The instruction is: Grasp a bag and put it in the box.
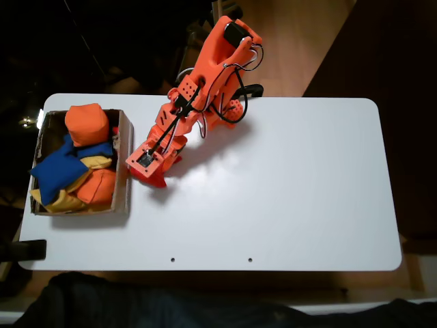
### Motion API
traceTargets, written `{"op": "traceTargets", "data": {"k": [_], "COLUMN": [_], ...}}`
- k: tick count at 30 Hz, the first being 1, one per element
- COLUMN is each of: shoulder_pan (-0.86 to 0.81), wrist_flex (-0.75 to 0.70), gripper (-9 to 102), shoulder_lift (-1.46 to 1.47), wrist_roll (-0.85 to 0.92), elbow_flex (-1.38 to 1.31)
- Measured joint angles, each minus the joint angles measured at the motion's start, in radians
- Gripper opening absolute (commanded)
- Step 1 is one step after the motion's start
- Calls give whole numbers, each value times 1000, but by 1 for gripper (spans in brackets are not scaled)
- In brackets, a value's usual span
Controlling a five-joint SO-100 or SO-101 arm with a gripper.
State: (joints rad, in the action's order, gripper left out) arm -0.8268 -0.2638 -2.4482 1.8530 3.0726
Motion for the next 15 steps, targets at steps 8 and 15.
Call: {"op": "traceTargets", "data": {"k": [8,15], "shoulder_pan": [63,71], "wrist_flex": [-6,-40], "gripper": [9,10], "shoulder_lift": [-51,-69], "wrist_roll": [-109,-124], "elbow_flex": [2,2]}}
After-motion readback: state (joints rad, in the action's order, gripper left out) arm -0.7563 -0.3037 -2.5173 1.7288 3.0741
